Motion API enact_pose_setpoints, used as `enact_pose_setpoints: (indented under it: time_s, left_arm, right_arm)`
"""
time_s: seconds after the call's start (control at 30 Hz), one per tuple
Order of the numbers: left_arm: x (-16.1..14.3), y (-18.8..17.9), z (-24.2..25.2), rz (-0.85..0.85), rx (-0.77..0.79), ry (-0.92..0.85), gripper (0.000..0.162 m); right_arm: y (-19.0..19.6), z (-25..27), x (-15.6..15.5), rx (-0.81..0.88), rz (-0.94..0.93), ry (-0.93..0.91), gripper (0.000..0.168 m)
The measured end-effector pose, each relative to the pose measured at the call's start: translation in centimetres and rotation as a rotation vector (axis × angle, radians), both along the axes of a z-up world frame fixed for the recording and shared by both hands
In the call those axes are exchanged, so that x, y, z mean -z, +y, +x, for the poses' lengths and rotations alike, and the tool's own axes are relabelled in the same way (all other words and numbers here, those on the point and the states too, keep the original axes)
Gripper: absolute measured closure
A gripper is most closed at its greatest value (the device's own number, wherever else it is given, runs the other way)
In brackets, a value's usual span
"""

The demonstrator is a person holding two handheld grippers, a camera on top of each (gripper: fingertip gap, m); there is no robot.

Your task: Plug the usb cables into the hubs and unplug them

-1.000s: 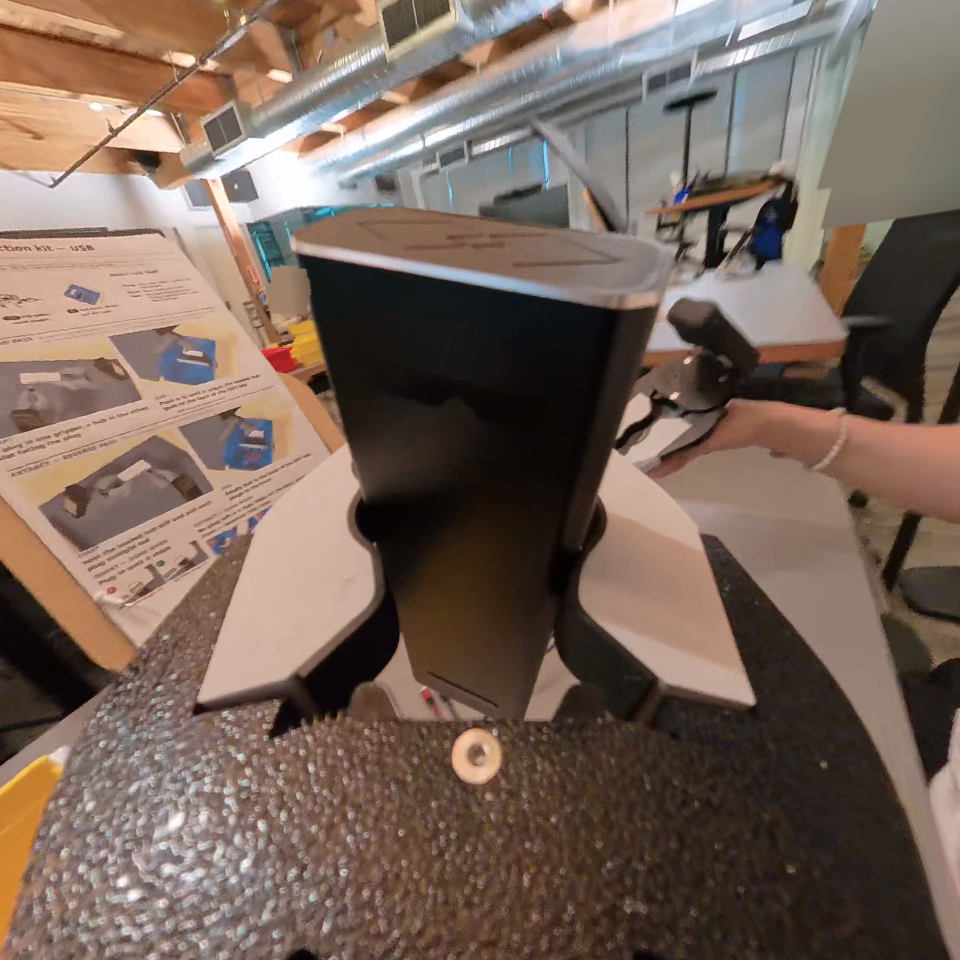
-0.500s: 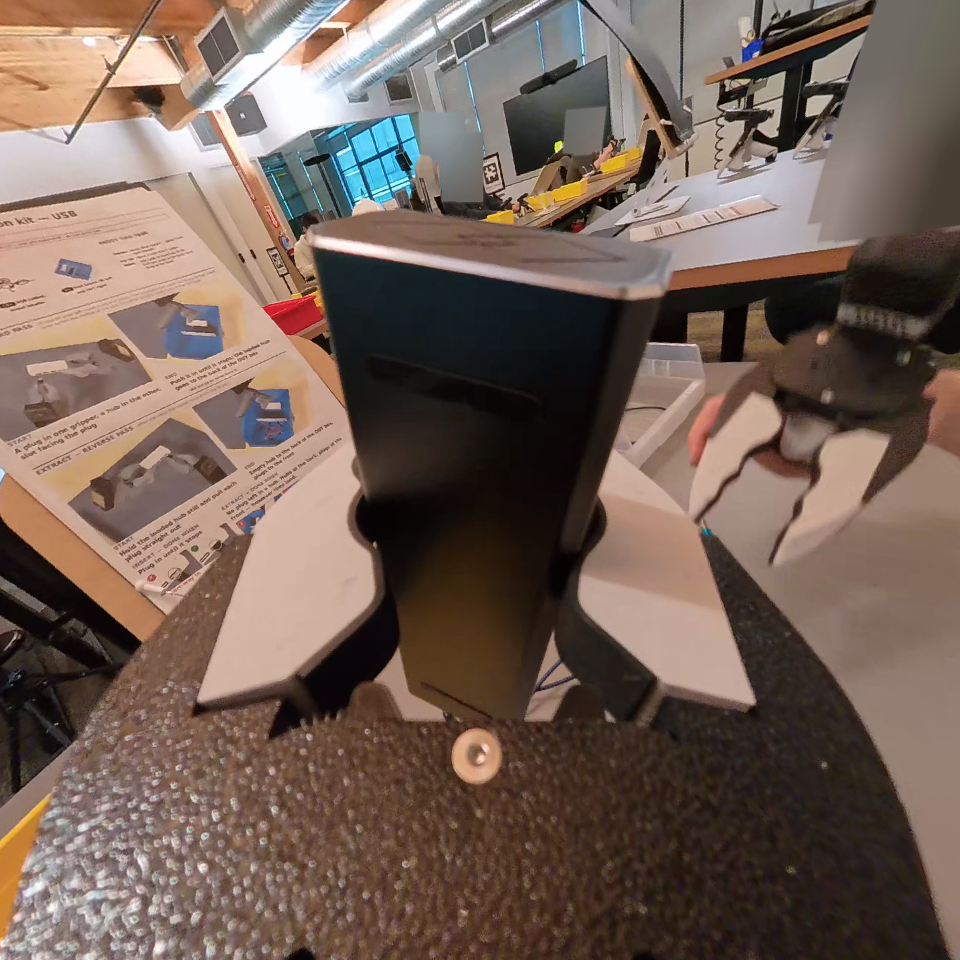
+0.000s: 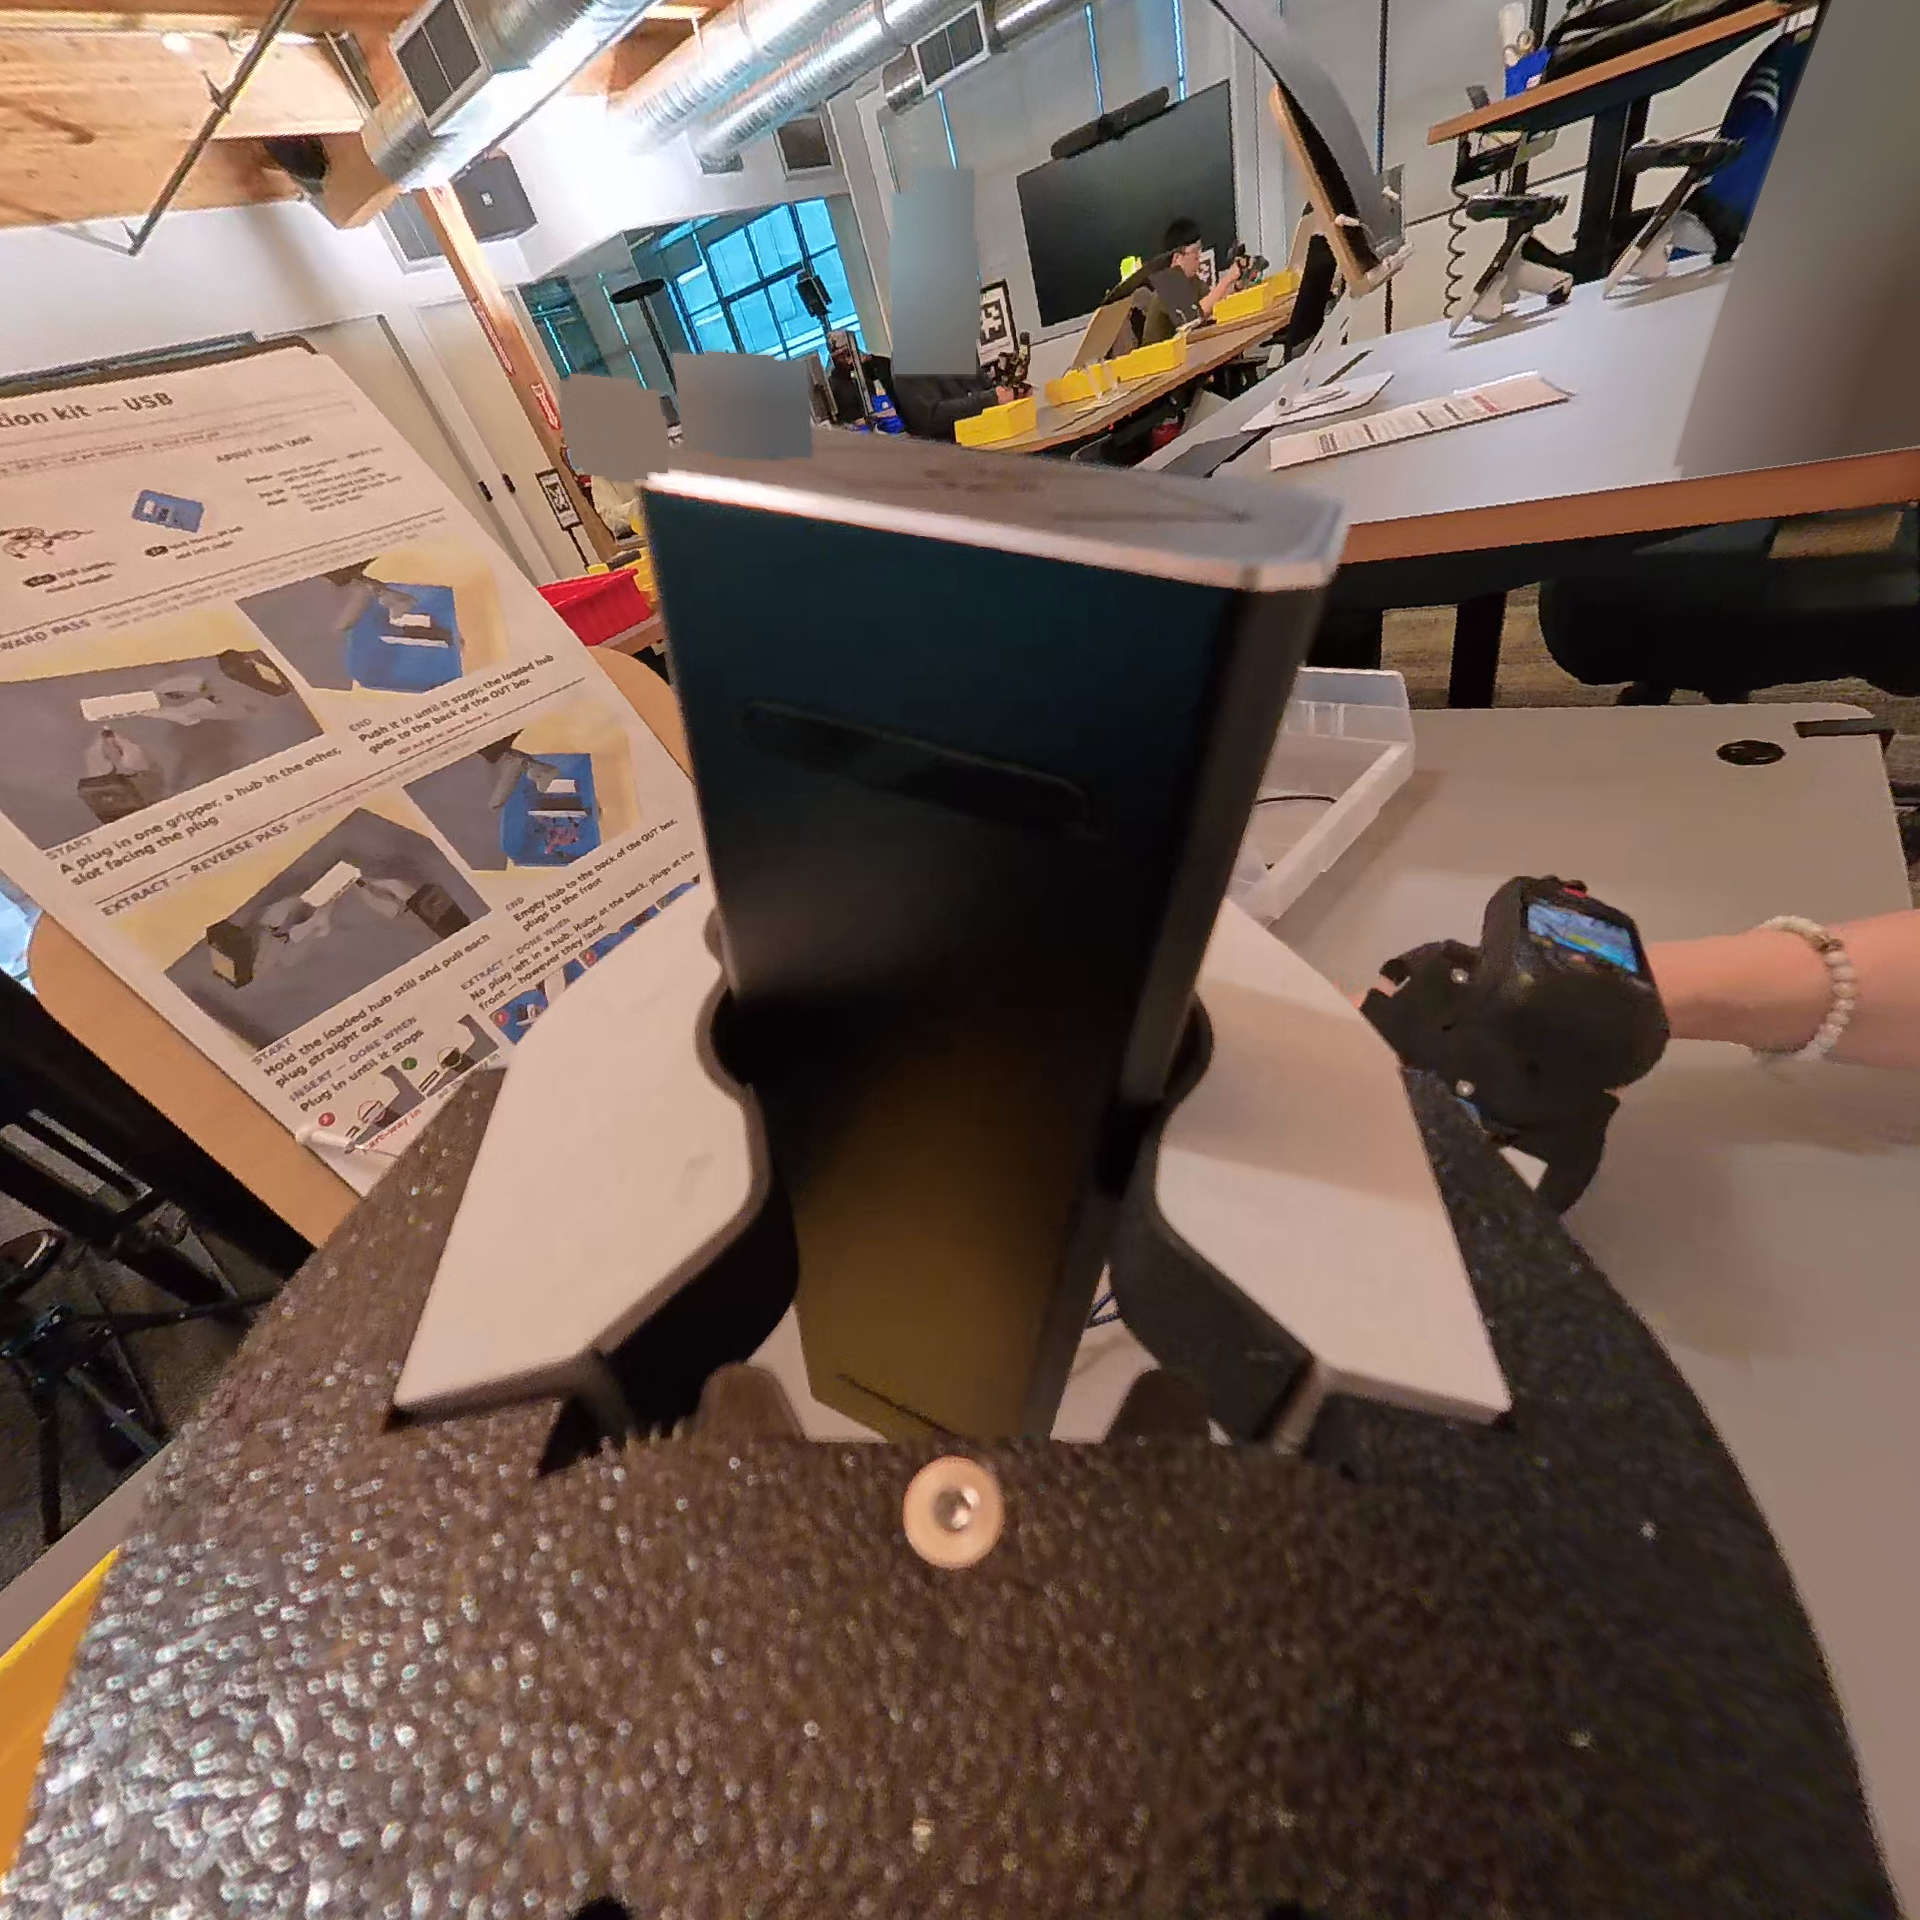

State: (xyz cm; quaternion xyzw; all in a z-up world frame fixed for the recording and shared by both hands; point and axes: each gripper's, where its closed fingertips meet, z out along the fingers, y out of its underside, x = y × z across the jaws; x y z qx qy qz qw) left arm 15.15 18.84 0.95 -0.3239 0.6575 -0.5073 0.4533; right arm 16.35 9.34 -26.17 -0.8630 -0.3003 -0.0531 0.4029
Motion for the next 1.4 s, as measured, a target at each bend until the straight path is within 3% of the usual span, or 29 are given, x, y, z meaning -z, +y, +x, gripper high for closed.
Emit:
enact_pose_setpoints:
  time_s: [0.1,0.17,0.47,0.73,1.07,1.2,1.4]
  left_arm:
    - [0.1,0.4,0.0,0.006,-0.008,0.001,0.086]
    - [0.2,0.8,0.0,0.016,-0.021,0.004,0.086]
    - [-0.5,4.6,-0.6,0.006,-0.158,-0.031,0.087]
    - [-5.1,9.4,-2.8,-0.077,-0.314,-0.185,0.087]
    - [-17.1,18.8,-10.3,0.027,-0.61,-0.419,0.088]
    - [-21.6,22.4,-12.9,0.099,-0.739,-0.457,0.088]
    - [-26.1,26.5,-15.3,0.066,-0.833,-0.478,0.089]
  right_arm:
    - [0.1,0.7,0.7,-0.006,-0.007,-0.085,0.163]
    - [0.0,0.7,0.0,-0.009,0.018,-0.078,0.164]
    - [-2.7,0.9,-4.9,-0.014,0.108,0.301,0.165]
    - [-6.2,5.7,-4.8,0.139,0.076,0.127,0.165]
    - [-13.3,13.2,-3.0,0.409,0.069,0.058,0.165]
    - [-13.6,12.9,-2.9,0.421,0.106,0.091,0.165]
    - [-12.8,12.1,-3.0,0.369,0.165,0.101,0.165]
